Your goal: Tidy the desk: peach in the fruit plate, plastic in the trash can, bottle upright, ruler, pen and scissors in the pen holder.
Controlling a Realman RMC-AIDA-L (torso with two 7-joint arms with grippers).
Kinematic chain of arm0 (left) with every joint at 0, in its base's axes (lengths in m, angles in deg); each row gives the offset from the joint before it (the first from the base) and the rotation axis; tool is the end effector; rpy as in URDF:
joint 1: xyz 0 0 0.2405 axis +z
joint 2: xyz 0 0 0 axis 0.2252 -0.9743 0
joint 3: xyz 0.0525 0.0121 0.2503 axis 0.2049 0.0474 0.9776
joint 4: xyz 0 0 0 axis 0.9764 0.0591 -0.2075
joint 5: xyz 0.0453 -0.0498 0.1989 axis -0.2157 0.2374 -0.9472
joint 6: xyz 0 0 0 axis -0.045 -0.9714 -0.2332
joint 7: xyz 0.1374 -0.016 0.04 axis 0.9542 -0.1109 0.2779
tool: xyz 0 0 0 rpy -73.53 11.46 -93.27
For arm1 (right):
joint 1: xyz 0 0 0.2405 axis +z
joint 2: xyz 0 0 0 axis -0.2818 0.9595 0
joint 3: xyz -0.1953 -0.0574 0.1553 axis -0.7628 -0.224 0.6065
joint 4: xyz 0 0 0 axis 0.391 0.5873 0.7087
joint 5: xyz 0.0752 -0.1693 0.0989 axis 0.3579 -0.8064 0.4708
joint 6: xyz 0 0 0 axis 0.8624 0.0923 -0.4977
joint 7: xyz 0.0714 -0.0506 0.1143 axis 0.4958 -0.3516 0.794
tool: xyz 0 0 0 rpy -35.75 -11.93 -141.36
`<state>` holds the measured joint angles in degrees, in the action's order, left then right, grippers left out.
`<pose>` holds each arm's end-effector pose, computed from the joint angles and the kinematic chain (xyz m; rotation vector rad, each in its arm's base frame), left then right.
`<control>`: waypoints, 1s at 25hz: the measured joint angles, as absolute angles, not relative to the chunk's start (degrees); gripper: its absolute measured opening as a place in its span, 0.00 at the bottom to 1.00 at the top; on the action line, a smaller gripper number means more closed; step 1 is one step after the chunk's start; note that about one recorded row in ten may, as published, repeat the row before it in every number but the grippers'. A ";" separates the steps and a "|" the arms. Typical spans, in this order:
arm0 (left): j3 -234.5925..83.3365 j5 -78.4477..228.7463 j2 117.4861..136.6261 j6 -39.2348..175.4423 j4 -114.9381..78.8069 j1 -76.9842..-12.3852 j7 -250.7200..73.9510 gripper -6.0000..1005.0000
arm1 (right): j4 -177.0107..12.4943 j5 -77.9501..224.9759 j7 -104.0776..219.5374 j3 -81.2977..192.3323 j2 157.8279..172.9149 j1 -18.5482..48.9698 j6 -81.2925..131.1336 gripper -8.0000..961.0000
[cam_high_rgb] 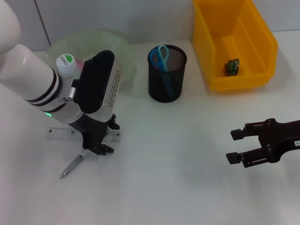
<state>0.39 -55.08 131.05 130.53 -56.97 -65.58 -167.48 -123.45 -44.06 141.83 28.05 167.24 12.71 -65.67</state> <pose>-0.1793 0.3965 -0.0721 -2.9677 0.6075 0.6748 0.2994 0.3077 0.0432 -2.8611 0.7764 0.3443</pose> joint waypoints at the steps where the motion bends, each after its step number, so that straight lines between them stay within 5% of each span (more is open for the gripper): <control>1: 0.36 -55.09 131.03 130.53 -56.97 -65.58 -167.52 0.62 | -123.42 -44.06 141.84 28.00 167.25 12.78 -65.63 0.85; 25: 1.25 -56.63 131.08 132.23 -58.72 -65.58 -168.52 0.62 | -123.27 -44.05 141.53 27.89 167.35 13.08 -64.71 0.85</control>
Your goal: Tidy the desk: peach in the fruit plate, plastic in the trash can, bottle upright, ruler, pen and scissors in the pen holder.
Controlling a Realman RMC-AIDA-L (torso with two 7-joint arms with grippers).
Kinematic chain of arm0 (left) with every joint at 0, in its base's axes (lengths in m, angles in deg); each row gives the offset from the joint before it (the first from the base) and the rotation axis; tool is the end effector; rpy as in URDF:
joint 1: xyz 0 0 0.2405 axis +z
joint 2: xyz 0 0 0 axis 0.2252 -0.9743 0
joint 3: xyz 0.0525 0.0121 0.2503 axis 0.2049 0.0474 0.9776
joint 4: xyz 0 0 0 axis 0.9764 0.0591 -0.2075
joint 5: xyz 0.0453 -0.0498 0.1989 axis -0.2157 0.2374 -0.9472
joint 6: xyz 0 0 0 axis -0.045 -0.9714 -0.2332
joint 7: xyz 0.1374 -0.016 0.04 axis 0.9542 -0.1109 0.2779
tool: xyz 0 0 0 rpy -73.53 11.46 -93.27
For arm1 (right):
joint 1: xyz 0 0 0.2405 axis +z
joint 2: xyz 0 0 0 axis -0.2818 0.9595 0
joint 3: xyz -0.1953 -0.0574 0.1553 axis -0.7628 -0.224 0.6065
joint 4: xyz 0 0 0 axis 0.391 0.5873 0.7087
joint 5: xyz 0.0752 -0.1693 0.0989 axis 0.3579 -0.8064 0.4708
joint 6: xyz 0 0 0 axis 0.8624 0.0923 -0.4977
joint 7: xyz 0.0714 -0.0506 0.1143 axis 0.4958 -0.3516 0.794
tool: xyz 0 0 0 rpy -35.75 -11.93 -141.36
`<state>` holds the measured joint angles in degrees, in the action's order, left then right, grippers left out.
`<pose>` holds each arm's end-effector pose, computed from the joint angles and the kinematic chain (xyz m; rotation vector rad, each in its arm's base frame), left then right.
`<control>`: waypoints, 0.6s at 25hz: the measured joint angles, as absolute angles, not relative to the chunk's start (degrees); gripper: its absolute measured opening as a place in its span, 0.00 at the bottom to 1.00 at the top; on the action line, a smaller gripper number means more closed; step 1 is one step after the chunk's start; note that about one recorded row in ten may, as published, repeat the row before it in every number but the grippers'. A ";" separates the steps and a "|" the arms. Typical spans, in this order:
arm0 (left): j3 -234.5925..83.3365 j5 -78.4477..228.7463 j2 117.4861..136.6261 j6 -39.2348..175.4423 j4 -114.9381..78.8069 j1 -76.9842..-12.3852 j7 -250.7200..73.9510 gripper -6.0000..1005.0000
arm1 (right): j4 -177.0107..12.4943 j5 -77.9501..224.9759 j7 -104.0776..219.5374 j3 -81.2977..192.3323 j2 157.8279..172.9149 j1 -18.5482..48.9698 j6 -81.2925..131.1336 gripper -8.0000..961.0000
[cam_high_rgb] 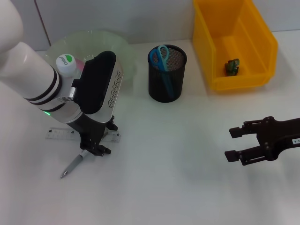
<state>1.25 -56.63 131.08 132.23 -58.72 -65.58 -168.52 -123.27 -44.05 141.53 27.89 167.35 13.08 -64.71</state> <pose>-0.1764 0.3952 -0.0697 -2.9671 0.6328 0.7204 0.2984 0.3110 0.0417 -2.8551 0.7621 0.3371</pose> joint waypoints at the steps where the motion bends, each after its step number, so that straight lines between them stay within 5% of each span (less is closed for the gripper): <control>1: 1.25 -56.63 131.09 132.49 -58.91 -65.58 -168.52 0.61 | -123.25 -44.05 141.49 27.88 167.35 13.09 -64.71 0.85; 15: 1.65 -56.65 131.15 135.16 -60.47 -65.56 -168.44 0.61 | -123.24 -44.05 141.34 27.53 167.39 13.16 -64.17 0.85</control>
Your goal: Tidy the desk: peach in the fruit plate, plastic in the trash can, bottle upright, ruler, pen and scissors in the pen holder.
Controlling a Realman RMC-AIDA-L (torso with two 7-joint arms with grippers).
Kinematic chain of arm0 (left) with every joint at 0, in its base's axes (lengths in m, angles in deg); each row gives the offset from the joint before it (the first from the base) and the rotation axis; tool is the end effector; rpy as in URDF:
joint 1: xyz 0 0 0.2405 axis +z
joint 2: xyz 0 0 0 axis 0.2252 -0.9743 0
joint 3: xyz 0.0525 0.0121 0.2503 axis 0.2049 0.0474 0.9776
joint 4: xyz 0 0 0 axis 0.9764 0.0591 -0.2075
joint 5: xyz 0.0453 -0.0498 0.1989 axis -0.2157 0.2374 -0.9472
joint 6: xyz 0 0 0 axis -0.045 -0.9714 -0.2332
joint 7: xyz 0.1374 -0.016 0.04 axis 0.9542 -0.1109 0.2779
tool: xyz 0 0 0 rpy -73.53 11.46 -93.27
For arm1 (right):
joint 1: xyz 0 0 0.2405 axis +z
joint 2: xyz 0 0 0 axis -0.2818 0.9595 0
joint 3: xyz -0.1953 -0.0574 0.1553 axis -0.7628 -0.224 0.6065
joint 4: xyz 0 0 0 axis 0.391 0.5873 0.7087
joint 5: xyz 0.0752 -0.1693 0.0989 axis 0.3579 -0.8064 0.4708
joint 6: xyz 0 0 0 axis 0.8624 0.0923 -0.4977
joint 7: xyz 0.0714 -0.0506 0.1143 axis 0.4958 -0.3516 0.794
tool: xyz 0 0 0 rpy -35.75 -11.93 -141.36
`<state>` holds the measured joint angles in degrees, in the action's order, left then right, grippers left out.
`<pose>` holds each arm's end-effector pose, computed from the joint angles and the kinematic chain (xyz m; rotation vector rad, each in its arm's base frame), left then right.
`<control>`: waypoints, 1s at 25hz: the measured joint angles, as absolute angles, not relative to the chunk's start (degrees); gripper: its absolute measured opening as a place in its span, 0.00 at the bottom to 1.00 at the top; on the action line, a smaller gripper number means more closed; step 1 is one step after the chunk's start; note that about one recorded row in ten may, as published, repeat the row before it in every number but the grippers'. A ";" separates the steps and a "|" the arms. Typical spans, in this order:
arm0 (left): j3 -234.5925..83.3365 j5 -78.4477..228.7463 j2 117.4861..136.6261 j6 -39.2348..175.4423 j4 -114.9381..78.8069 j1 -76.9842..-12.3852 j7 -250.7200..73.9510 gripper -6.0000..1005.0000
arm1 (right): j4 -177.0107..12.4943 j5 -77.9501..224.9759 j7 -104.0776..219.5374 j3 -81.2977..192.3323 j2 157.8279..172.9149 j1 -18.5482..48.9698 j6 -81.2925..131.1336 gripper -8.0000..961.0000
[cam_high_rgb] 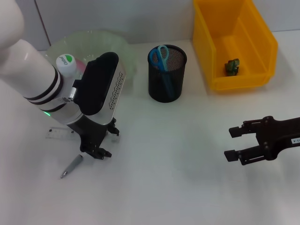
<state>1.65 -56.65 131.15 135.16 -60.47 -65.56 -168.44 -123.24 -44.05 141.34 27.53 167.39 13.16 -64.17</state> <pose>-0.1710 0.3905 -0.0684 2.9730 -0.6603 -0.7224 0.2984 0.3122 0.0408 -2.8544 0.7535 0.3276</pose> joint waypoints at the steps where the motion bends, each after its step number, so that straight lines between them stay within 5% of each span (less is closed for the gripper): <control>1: 1.66 -56.66 131.15 135.09 -60.75 -65.47 -168.48 0.61 | -123.24 -44.05 141.33 27.15 167.47 13.14 -64.12 0.85; 25: 2.92 -57.15 131.23 131.80 -60.33 -65.04 -168.35 0.61 | -123.25 -44.05 141.66 26.48 167.80 13.69 -64.06 0.85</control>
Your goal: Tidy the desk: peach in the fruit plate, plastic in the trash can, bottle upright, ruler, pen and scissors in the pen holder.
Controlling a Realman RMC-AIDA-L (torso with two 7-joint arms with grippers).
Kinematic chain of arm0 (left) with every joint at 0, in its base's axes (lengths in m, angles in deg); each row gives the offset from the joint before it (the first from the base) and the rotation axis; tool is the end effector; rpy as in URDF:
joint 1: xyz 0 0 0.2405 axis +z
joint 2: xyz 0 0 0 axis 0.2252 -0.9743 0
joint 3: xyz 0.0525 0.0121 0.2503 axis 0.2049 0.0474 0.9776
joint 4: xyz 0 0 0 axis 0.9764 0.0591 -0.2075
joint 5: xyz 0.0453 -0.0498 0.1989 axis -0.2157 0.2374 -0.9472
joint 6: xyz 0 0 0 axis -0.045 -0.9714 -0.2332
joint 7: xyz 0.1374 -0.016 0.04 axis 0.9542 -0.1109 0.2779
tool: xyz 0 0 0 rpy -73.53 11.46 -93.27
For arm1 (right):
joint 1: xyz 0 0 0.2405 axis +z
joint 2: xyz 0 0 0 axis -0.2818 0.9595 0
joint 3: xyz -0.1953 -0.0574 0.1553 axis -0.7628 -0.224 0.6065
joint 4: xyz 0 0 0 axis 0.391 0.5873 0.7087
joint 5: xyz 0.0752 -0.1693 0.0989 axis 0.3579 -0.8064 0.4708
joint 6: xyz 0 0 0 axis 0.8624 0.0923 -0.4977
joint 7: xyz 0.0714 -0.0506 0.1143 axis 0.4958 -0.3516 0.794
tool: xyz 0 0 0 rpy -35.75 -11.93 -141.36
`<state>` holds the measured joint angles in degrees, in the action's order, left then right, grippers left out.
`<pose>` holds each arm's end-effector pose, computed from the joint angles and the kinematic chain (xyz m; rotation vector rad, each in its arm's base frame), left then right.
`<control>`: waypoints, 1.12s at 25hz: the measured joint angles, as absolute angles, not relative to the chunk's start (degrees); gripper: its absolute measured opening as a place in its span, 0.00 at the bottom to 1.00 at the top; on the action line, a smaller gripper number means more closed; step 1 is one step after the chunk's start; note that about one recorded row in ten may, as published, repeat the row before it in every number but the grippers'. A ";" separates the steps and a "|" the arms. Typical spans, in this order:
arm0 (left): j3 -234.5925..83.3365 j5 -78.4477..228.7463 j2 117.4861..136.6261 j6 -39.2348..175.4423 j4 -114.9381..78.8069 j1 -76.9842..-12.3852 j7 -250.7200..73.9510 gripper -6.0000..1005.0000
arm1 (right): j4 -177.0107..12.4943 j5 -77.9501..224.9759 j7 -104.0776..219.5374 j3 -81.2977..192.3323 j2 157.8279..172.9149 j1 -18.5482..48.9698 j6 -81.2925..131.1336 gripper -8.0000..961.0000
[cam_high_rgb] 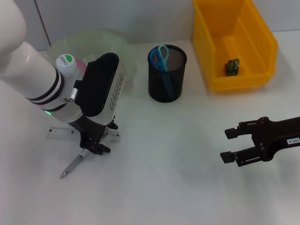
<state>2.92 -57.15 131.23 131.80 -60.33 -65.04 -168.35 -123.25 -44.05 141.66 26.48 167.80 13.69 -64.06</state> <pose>-0.1742 0.3949 -0.0708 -2.9439 0.6880 0.7439 0.2936 0.3139 0.0358 -2.8756 0.7438 0.3213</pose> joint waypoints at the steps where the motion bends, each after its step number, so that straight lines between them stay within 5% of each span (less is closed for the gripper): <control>1: 2.92 -57.15 131.23 131.80 -60.33 -65.04 -168.35 0.61 | -123.25 -44.05 141.67 26.48 167.83 13.71 -64.06 0.85; 28: 3.70 -58.11 131.23 132.84 -60.55 -65.14 -168.29 0.61 | -123.25 -44.05 141.76 26.35 167.97 13.84 -63.44 0.85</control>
<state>3.70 -58.11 131.23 132.84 -60.55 -65.14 -168.29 -123.25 -44.05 141.76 26.35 167.97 13.84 -63.44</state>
